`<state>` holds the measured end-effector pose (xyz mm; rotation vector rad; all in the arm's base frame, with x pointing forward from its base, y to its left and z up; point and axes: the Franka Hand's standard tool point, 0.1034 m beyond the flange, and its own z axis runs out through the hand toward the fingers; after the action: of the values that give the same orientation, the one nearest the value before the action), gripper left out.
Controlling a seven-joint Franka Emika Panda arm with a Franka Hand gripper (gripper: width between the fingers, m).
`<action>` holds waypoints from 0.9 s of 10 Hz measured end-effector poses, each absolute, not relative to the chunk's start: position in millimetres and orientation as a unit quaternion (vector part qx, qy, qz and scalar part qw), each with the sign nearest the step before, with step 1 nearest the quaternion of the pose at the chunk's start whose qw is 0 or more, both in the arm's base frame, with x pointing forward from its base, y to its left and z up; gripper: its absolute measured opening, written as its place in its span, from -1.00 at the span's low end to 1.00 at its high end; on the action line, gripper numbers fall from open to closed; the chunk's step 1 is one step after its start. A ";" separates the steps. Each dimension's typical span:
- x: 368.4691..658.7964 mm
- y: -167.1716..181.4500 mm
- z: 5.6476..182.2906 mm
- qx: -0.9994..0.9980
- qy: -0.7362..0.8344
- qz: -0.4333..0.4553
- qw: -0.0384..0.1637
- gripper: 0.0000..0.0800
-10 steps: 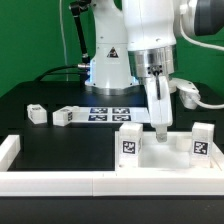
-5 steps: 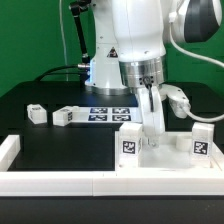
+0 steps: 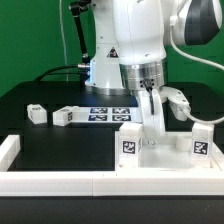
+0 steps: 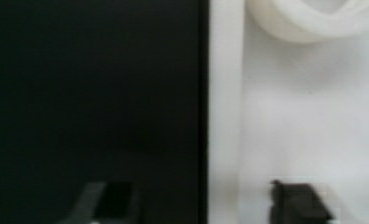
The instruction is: Assemble square table
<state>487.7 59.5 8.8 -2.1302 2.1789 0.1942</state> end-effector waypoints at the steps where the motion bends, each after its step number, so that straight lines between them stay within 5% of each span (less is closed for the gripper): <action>1: 487.7 59.5 8.8 -0.697 0.713 0.063 0.044 -0.65; 3: 490.5 58.5 10.4 -0.697 0.713 0.057 0.047 -0.84; 9: 491.8 57.9 10.8 -0.697 0.713 0.054 0.048 -0.84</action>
Offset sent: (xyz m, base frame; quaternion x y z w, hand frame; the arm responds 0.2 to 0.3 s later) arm 0.0000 0.0000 0.0000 0.0000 0.0000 0.0000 1.0000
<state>491.8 57.9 10.8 -2.1257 2.1746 0.1639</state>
